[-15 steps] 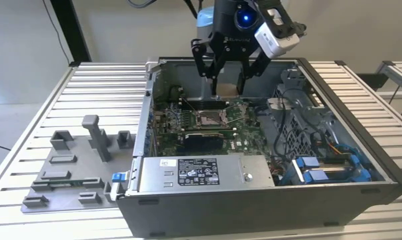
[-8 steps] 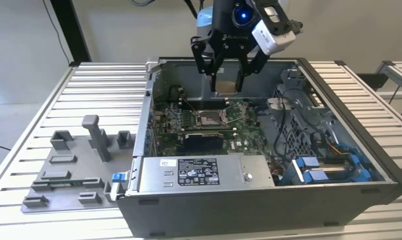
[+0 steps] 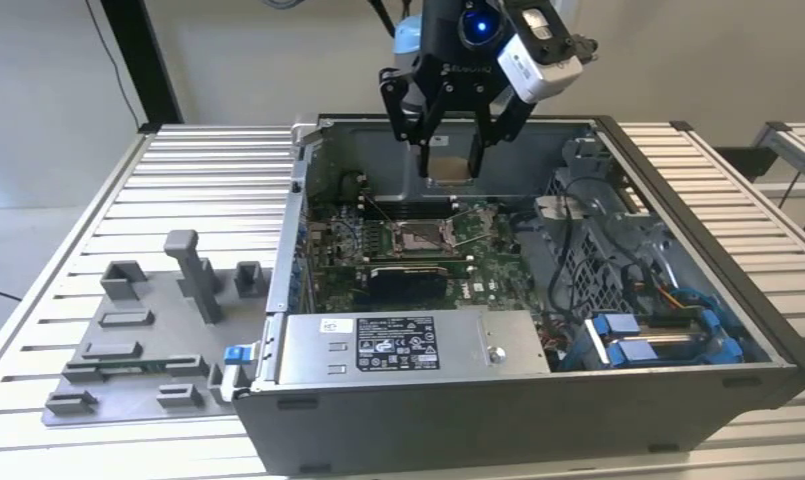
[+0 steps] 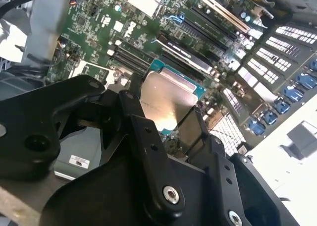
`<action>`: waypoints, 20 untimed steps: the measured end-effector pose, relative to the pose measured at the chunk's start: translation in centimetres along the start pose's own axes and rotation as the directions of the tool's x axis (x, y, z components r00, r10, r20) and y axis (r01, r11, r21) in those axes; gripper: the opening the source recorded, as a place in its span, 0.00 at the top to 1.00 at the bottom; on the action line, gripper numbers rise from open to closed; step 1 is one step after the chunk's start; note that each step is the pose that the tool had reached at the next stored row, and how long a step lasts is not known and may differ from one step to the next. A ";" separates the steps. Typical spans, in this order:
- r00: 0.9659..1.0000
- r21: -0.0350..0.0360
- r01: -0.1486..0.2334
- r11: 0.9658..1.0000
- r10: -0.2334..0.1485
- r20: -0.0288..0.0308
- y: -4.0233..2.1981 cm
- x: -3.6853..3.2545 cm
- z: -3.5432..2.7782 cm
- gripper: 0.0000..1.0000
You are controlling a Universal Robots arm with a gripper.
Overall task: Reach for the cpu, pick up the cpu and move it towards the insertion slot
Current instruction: 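Pick up the cpu and move it towards the insertion slot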
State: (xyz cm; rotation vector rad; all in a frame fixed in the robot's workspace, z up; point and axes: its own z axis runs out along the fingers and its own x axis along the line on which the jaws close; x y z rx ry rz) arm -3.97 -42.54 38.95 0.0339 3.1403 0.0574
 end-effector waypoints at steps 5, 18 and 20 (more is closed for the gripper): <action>1.000 0.000 0.000 1.000 0.000 0.000 0.62 0.34 0.08 1.00; 1.000 0.000 0.000 1.000 0.000 0.000 2.58 0.46 0.30 1.00; 1.000 0.000 0.000 1.000 0.000 0.000 2.92 0.49 0.34 1.00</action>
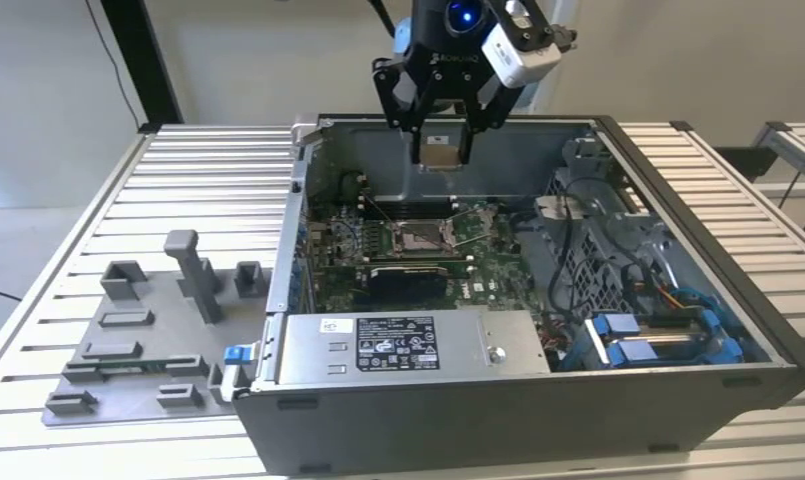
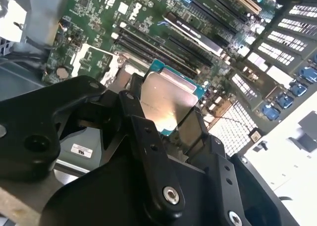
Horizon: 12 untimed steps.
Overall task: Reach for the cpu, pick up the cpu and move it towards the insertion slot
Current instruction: 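Pick up the cpu and move it towards the insertion slot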
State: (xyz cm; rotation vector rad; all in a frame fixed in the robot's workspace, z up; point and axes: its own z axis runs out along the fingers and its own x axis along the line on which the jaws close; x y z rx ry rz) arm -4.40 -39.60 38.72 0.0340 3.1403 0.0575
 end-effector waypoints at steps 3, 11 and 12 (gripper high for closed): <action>1.000 0.000 0.000 1.000 0.000 0.000 0.58 0.04 0.07 1.00; 1.000 0.000 0.000 1.000 0.000 0.000 2.43 0.12 0.34 1.00; 1.000 0.000 0.000 1.000 0.000 0.000 2.67 0.13 0.38 1.00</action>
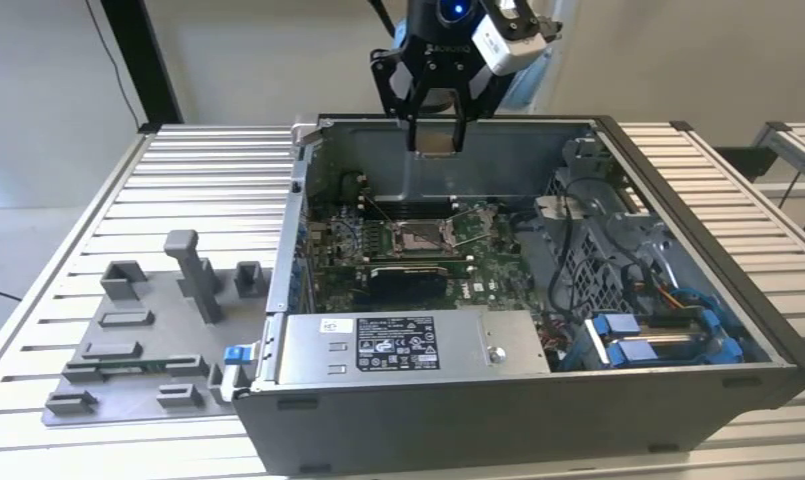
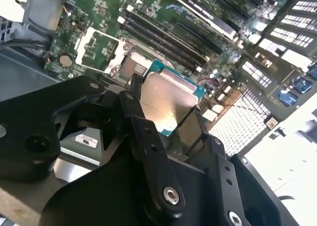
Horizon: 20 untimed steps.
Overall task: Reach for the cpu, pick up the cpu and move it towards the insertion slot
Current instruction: 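Pick up the cpu and move it towards the insertion slot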
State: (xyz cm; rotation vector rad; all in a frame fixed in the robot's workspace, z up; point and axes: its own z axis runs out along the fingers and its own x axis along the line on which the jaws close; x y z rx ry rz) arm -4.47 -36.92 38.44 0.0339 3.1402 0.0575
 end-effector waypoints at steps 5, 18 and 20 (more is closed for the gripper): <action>1.000 0.000 0.000 1.000 0.000 0.000 1.27 0.03 0.19 1.00; 1.000 0.000 0.000 1.000 0.000 0.000 4.38 0.05 0.67 1.00; 1.000 0.000 0.000 1.000 0.000 0.000 4.68 -0.03 0.73 1.00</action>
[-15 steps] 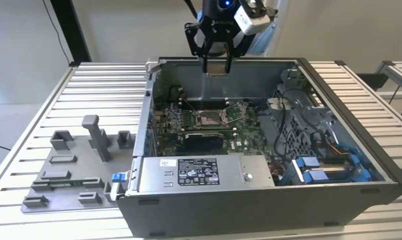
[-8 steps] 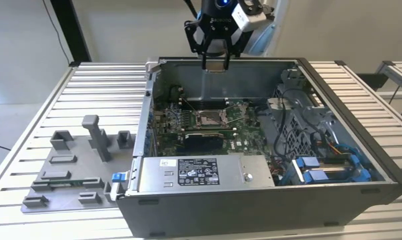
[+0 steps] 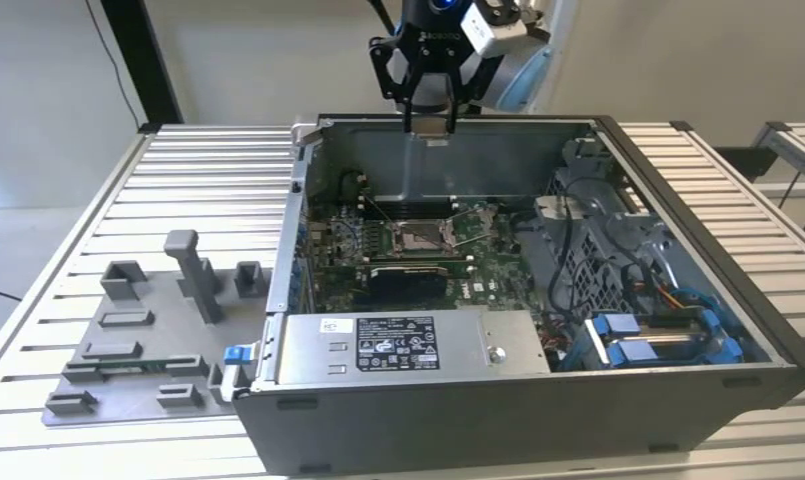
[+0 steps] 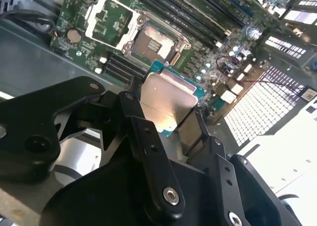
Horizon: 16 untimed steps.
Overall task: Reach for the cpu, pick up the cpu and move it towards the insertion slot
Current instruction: 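Pick up the cpu and move it towards the insertion slot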
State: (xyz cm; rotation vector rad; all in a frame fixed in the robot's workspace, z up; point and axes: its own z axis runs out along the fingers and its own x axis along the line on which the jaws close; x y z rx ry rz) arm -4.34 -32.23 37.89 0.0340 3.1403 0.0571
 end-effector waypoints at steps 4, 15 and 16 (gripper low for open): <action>1.000 0.000 0.000 1.000 0.000 0.000 0.41 -0.22 0.09 1.00; 1.000 0.000 0.000 1.000 0.000 0.000 0.88 -0.37 0.16 1.00; 1.000 0.000 0.000 1.000 0.000 0.000 0.88 -0.37 0.16 1.00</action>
